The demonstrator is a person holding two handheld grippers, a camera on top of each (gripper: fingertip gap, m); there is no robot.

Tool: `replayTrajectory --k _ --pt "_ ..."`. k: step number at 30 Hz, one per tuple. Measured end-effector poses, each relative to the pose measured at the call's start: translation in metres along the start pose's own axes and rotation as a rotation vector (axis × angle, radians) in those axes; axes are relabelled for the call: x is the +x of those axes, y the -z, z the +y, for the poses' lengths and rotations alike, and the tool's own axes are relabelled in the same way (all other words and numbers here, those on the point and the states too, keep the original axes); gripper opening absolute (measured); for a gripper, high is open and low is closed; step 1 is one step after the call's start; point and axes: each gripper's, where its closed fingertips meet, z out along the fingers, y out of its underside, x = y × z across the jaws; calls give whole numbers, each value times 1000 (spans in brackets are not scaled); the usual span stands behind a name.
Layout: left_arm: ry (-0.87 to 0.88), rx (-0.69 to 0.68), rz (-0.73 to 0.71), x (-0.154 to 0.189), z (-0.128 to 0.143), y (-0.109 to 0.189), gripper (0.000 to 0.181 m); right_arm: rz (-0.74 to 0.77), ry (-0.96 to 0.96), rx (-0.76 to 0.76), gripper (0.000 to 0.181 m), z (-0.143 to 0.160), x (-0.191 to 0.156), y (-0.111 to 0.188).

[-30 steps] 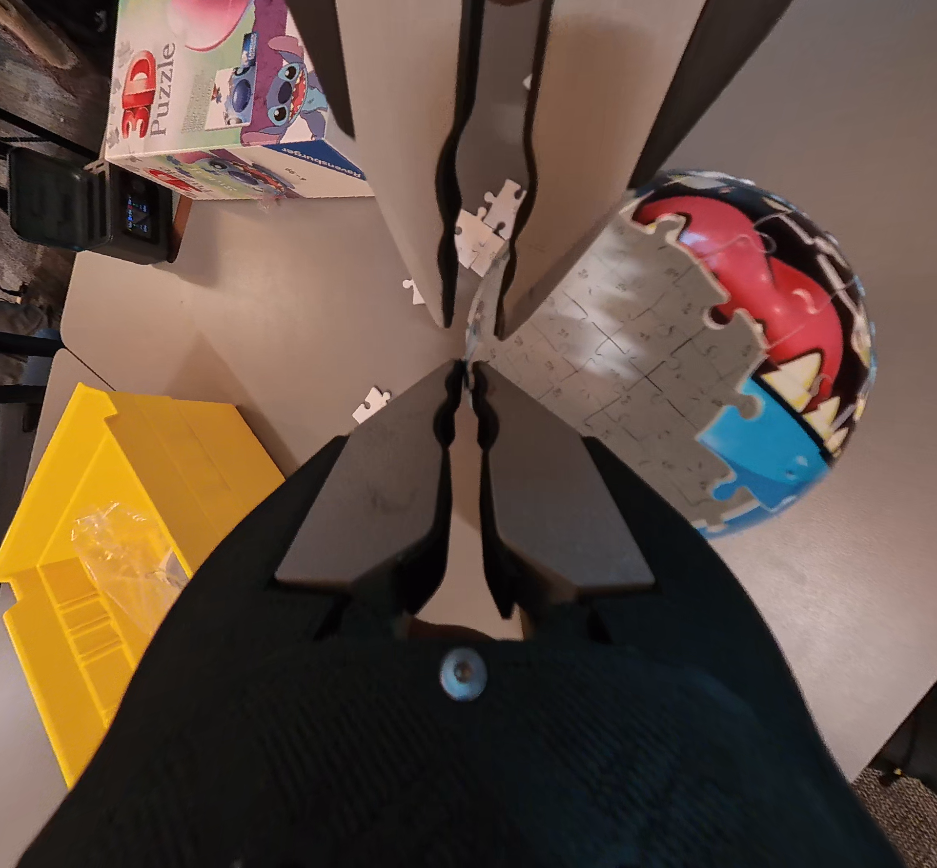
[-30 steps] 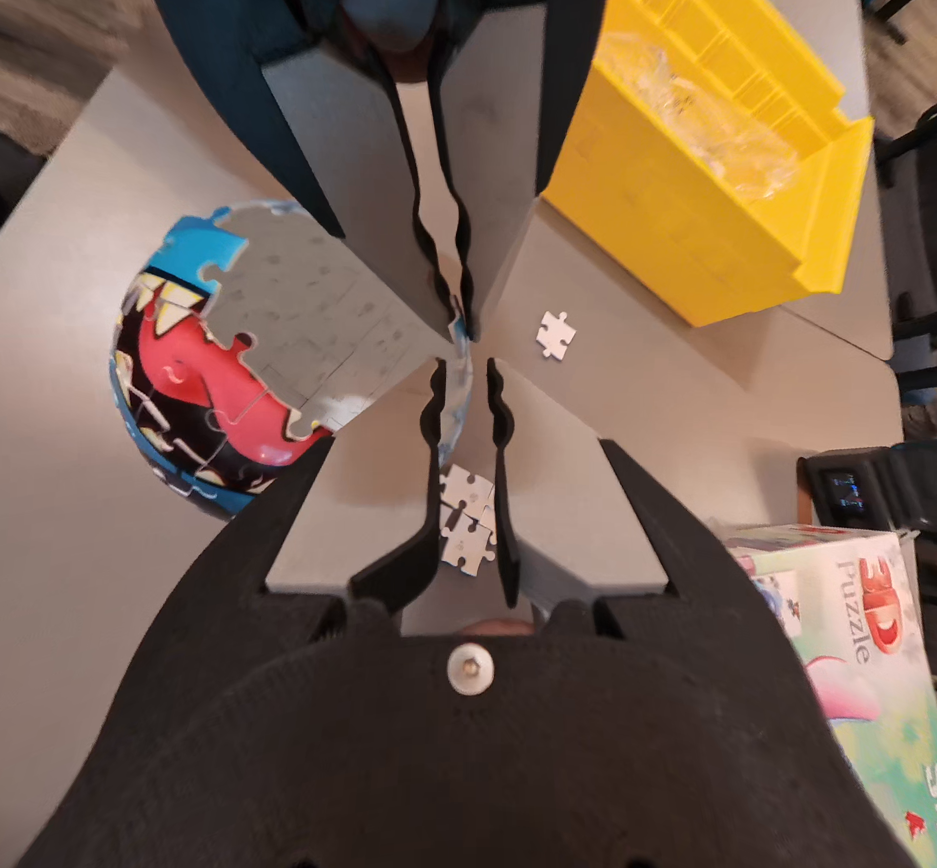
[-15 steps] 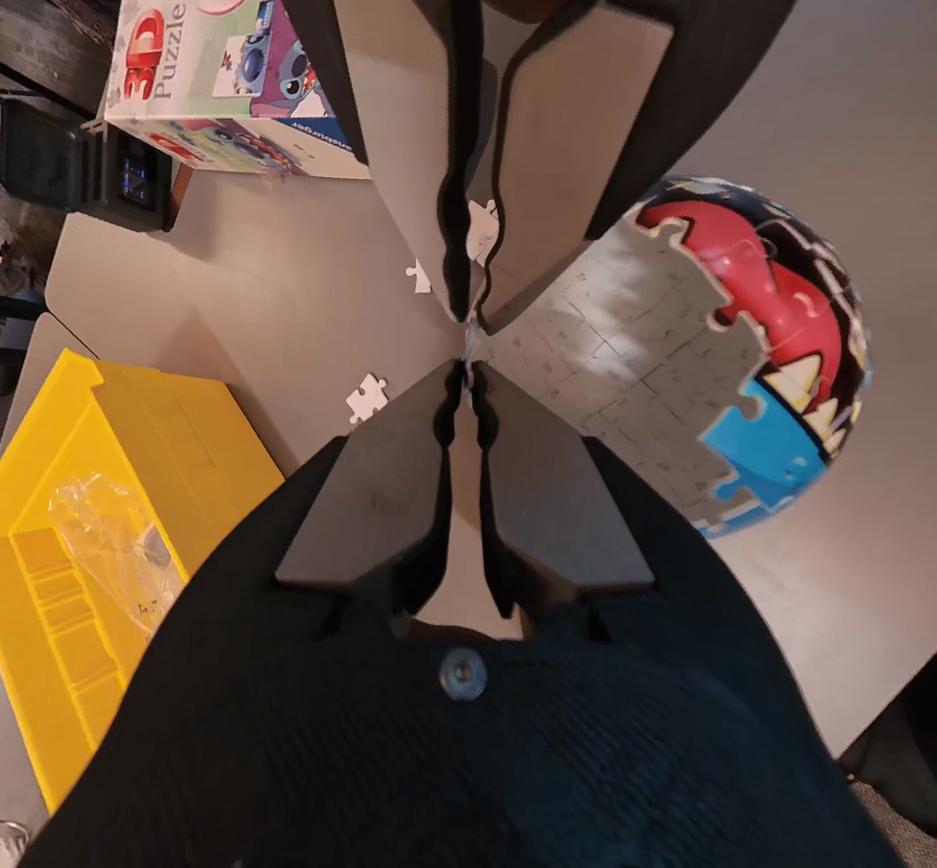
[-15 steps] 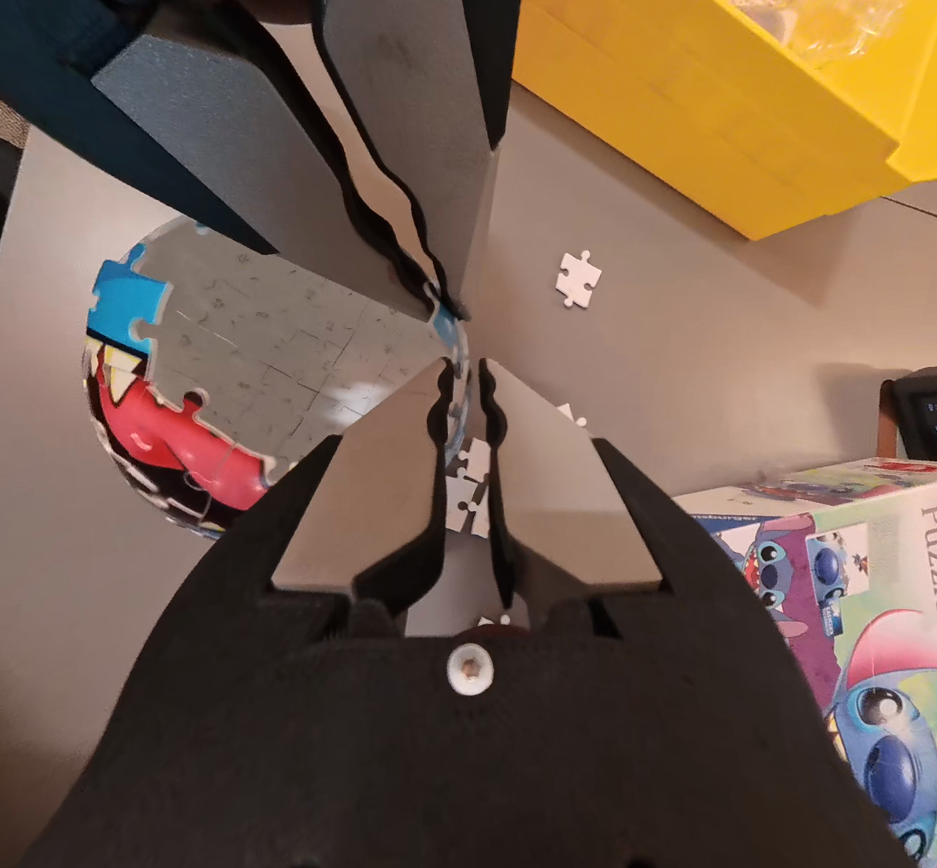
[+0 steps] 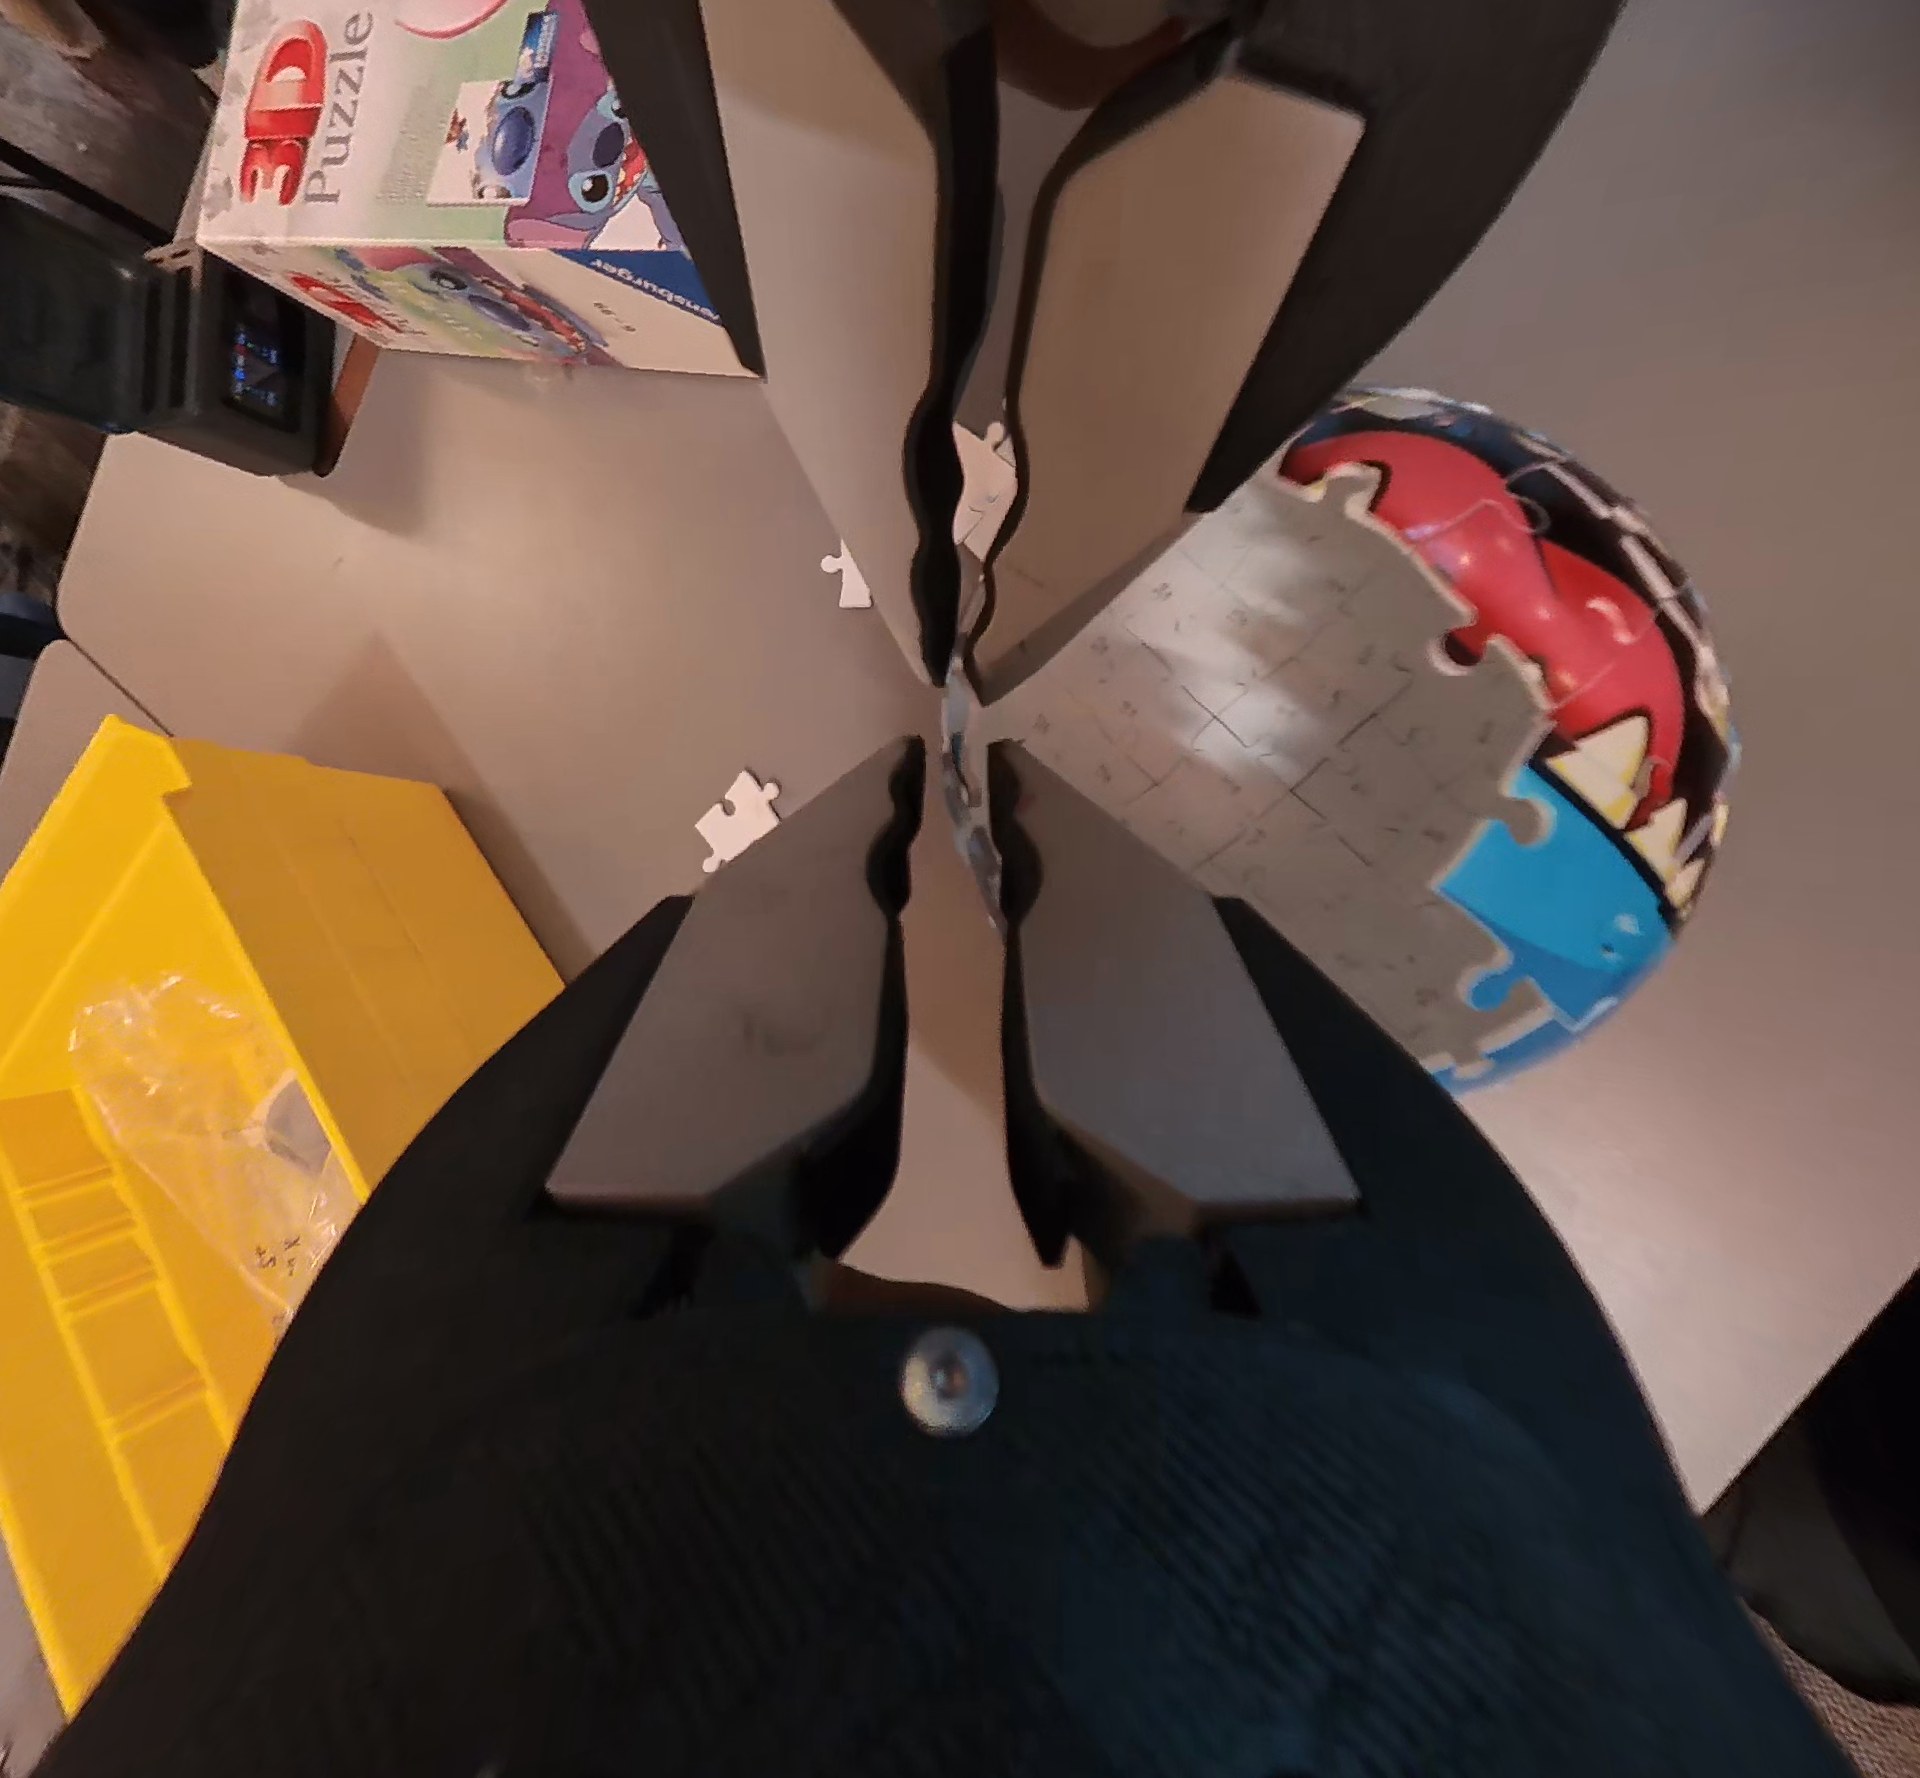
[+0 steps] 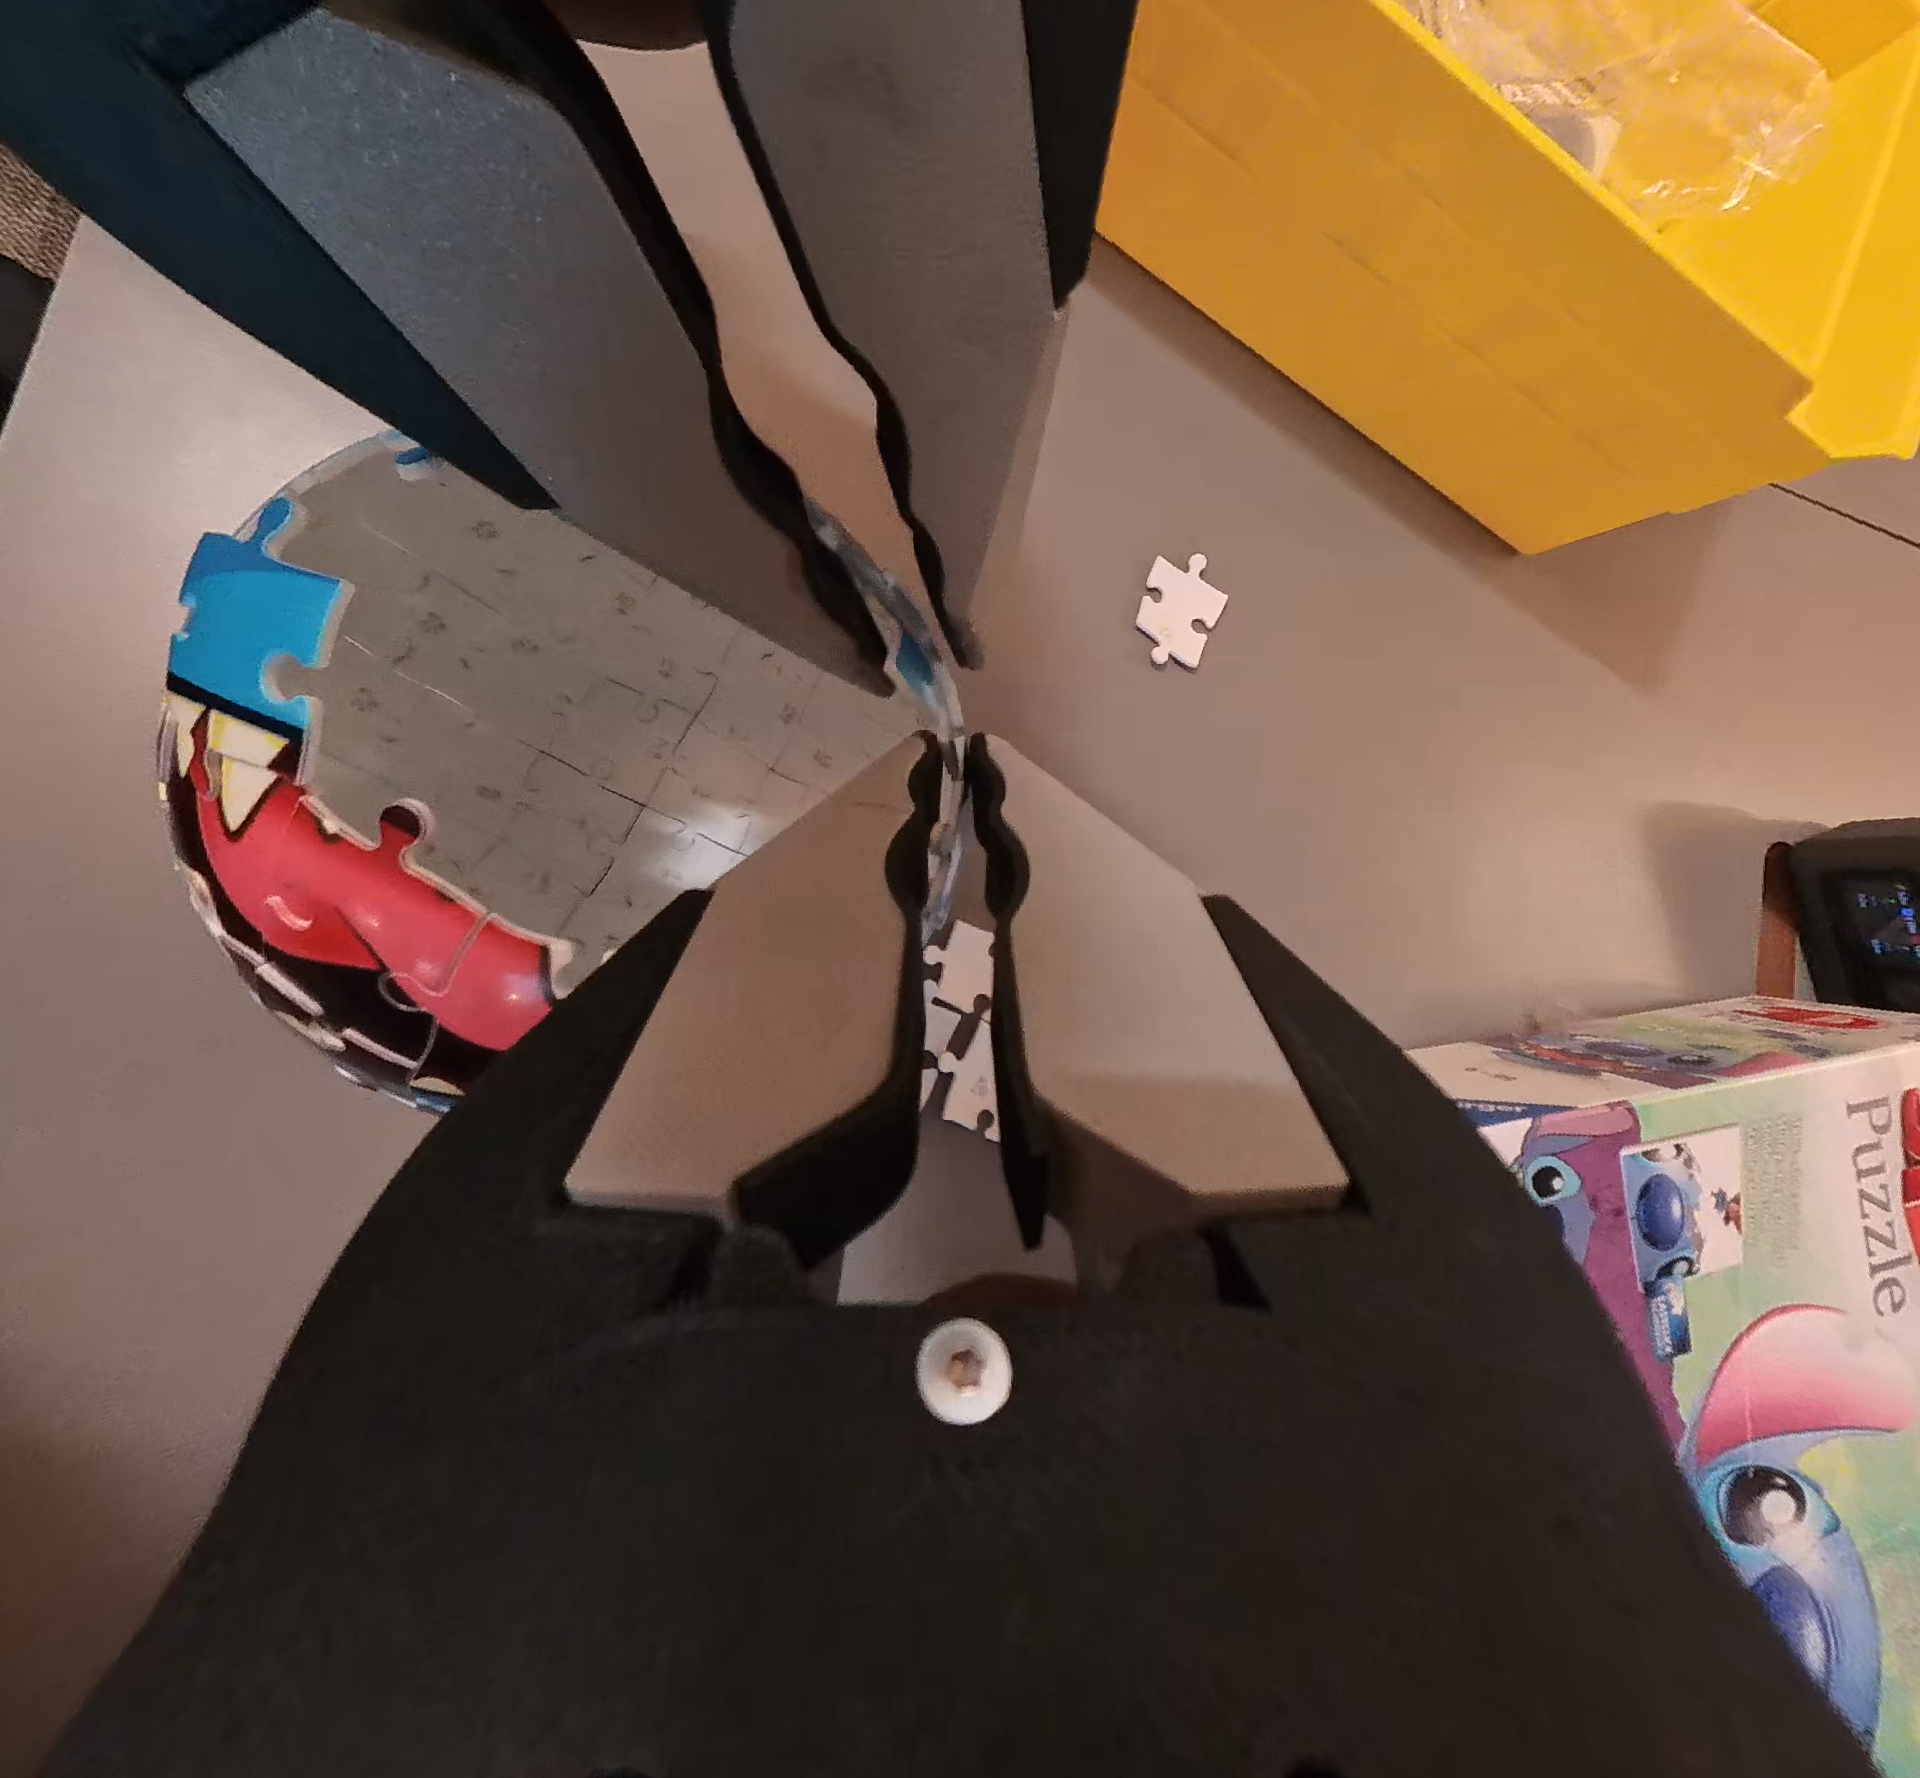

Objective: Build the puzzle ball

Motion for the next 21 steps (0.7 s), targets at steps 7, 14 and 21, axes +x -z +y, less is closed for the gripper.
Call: replayTrajectory --k 7,14,21 --pt "-3 -1 5 -1 1 -5 2 -1 -2 3 1 1 0 -1" --pt "-12 -1 0 1 2 -4 0 -3 8 0 2 0 -1 -1" --pt "-10 1 -7 1 3 -4 0 -4 14 -3 1 1 -2 -3"
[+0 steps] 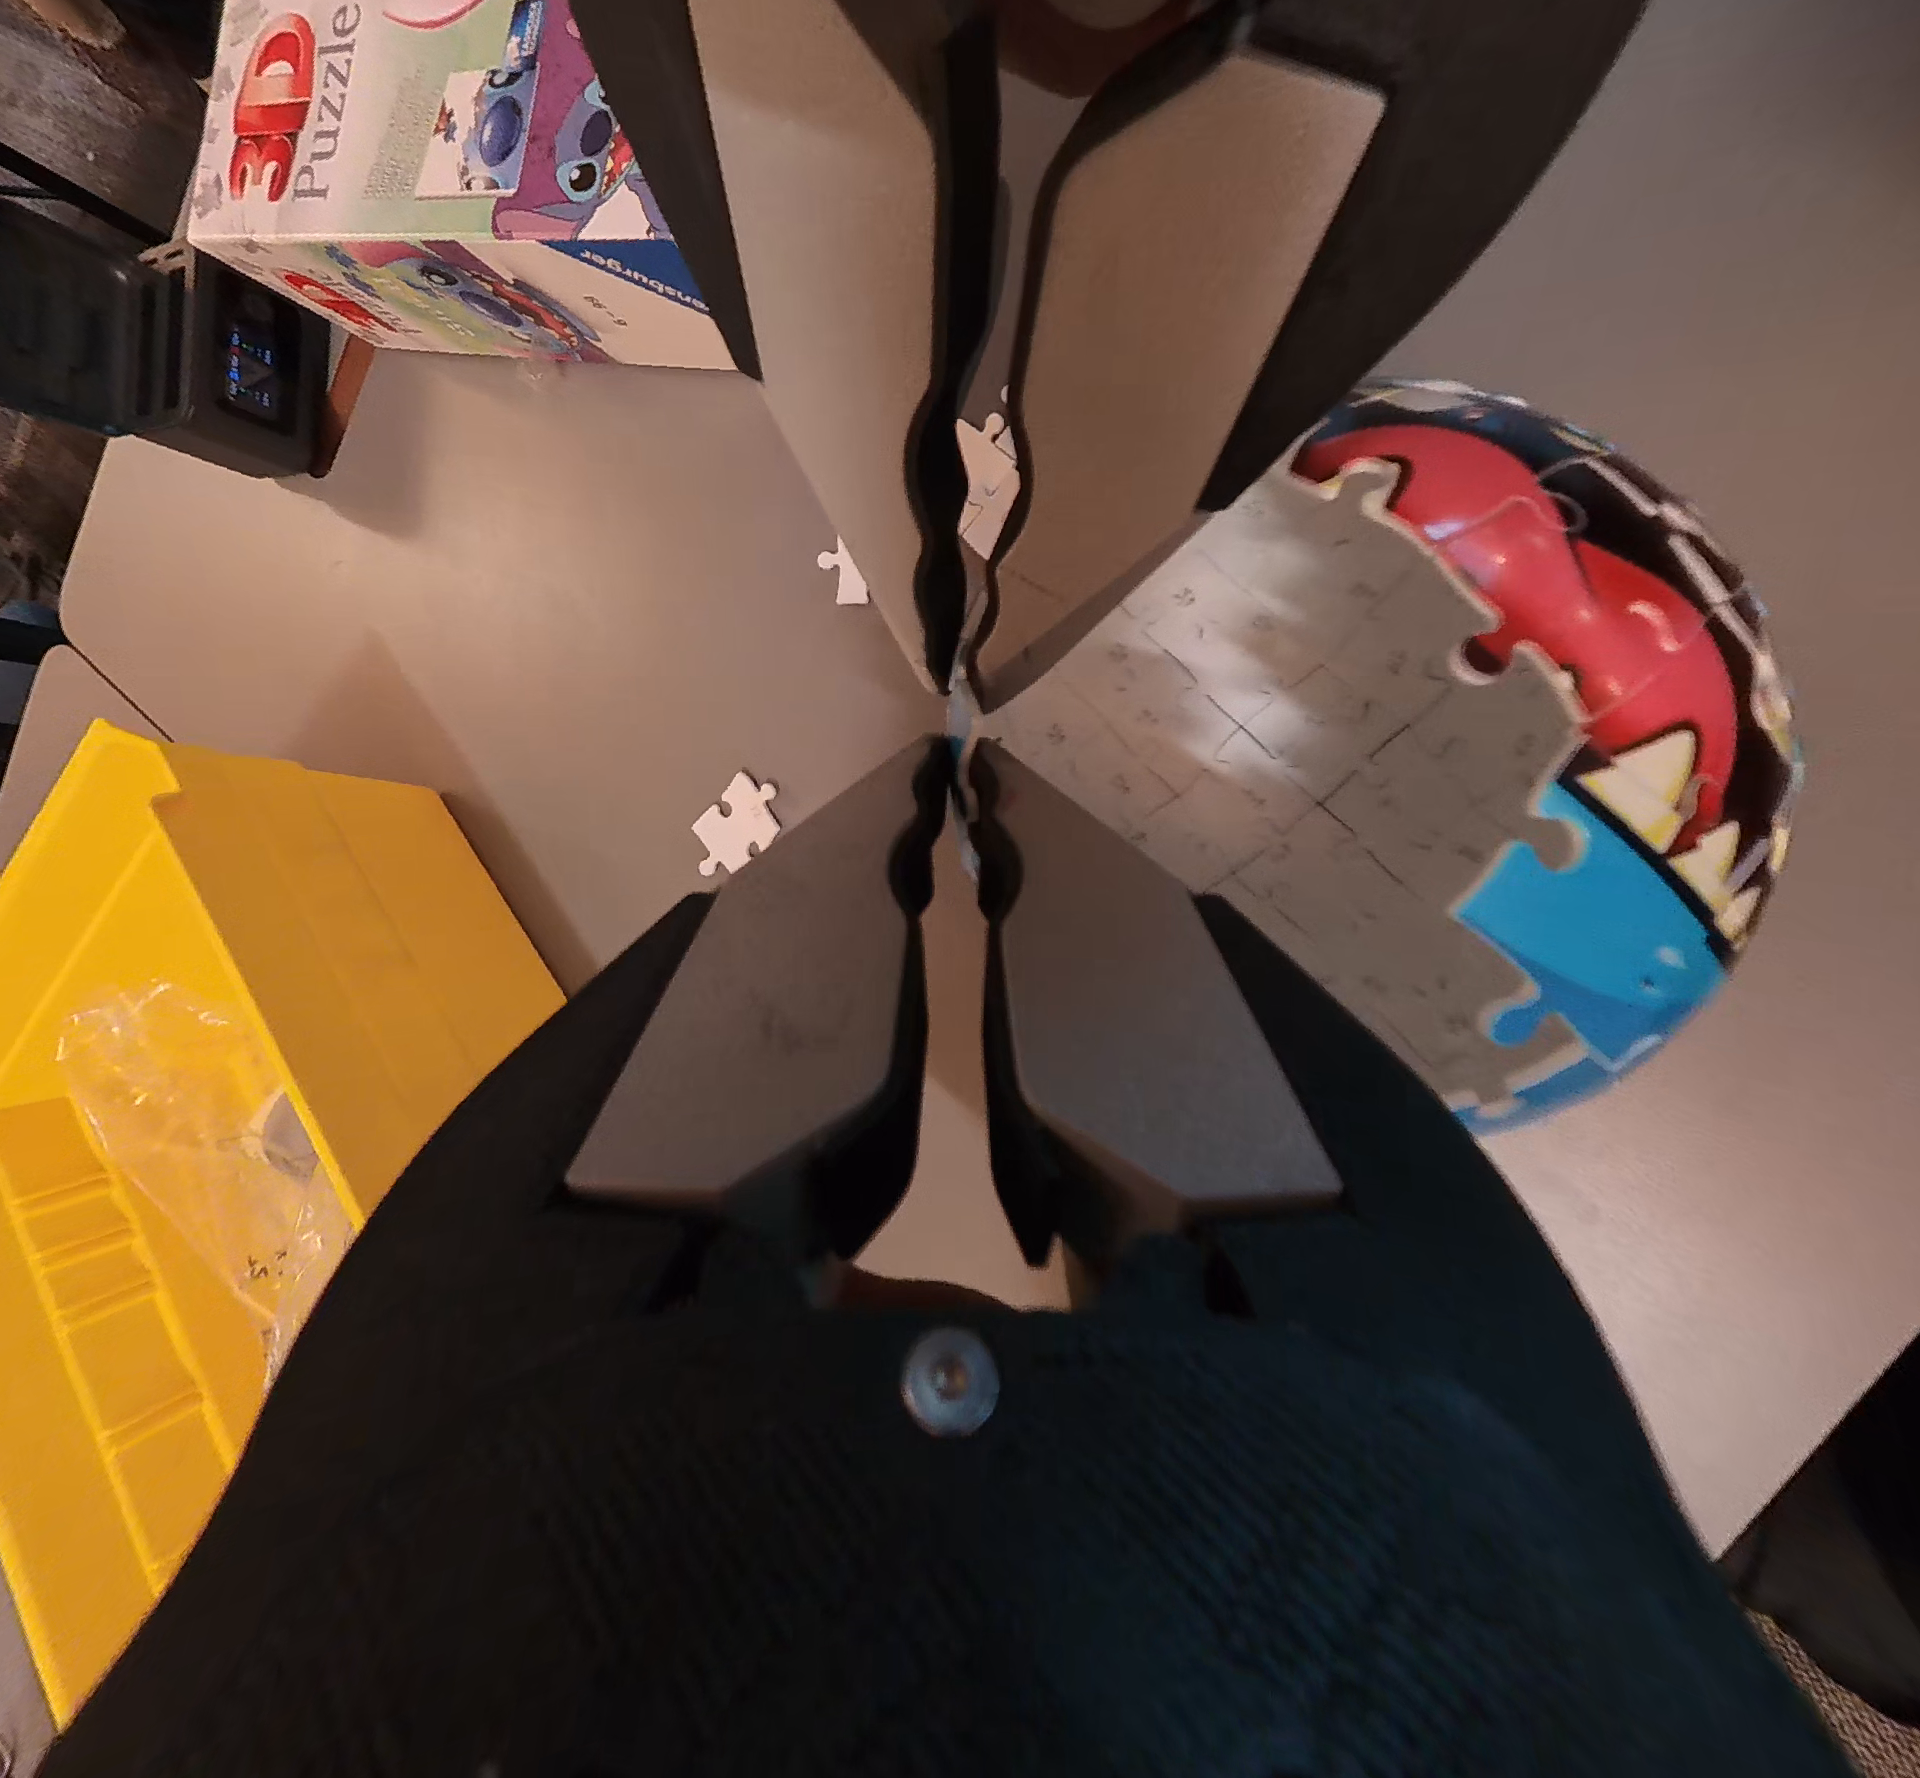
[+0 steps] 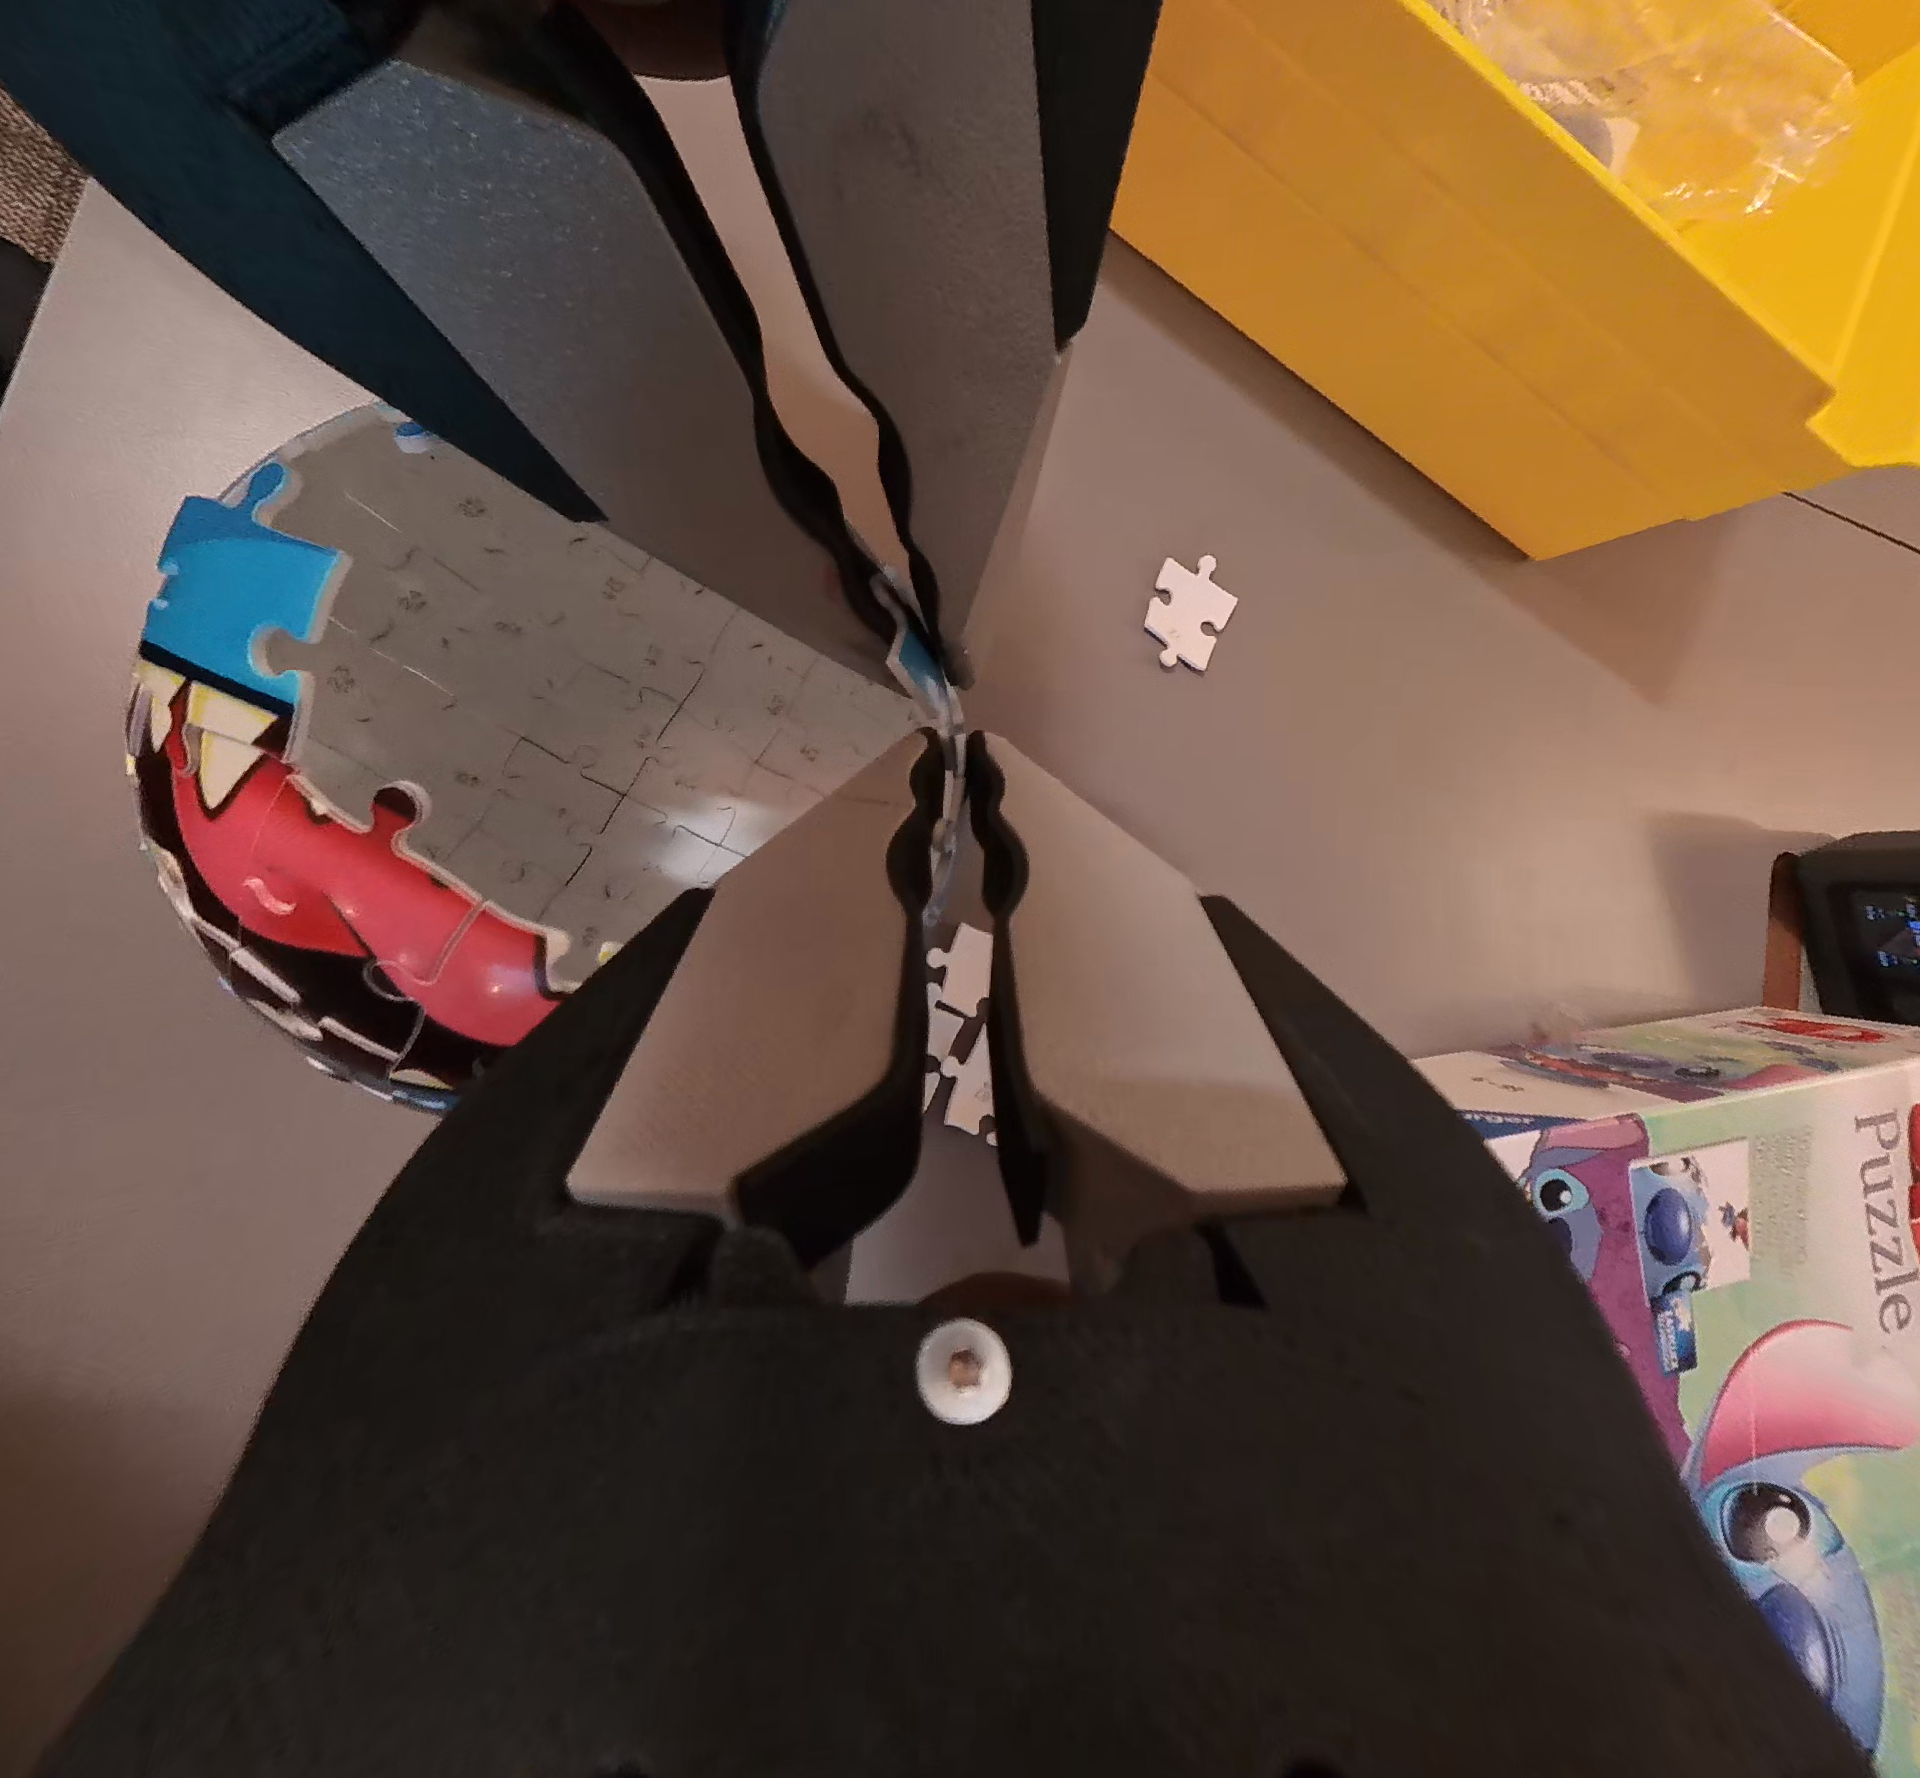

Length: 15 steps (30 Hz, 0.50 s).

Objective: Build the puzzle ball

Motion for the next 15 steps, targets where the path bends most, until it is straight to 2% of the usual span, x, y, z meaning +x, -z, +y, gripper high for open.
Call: replayTrajectory --k 8,15 --pt "0 -4 -3 2 1 2 0 -3 18 2 1 -1 -2 0" --pt "10 -6 16 5 1 2 1 -53 -42 21 5 -2 -6 6"
